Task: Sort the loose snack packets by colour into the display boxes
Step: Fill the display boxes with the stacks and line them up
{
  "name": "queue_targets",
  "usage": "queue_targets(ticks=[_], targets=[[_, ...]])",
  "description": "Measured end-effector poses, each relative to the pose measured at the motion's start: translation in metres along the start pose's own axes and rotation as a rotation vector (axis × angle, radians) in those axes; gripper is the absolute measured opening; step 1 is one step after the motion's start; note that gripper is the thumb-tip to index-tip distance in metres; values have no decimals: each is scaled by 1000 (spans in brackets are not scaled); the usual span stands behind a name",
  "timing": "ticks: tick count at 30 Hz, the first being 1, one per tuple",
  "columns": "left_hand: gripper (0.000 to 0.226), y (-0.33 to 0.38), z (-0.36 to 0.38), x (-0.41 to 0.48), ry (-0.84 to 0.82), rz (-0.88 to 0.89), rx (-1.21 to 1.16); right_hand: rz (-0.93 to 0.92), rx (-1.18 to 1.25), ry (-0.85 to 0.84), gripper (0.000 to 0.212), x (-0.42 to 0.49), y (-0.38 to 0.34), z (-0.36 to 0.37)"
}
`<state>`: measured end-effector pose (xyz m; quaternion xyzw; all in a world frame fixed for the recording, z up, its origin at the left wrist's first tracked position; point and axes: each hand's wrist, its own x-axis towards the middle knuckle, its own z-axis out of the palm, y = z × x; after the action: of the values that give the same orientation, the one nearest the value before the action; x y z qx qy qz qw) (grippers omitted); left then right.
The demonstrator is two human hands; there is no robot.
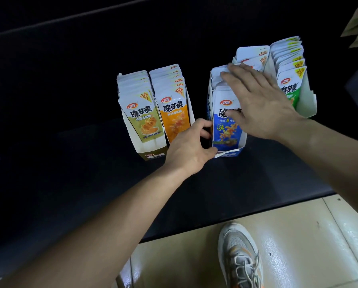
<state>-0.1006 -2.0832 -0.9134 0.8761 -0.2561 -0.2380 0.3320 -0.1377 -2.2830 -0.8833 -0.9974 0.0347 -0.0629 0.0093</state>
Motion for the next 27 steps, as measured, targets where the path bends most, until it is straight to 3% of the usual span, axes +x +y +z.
queue_targets(ticks=[5,12,23,27], targets=[[59,1,0,0,5,1,-1,27,-4,0,99,-9,-1,-2],[57,5,-1,-2,8,1,4,82,-29,-81,143,-9,-4,0],[59,5,-1,-1,4,14,2,97,-110,-89,148,-2,-8,4],[55,3,-4,2,-10,-7,-31,150,-6,-24,140,-20,-11,4]])
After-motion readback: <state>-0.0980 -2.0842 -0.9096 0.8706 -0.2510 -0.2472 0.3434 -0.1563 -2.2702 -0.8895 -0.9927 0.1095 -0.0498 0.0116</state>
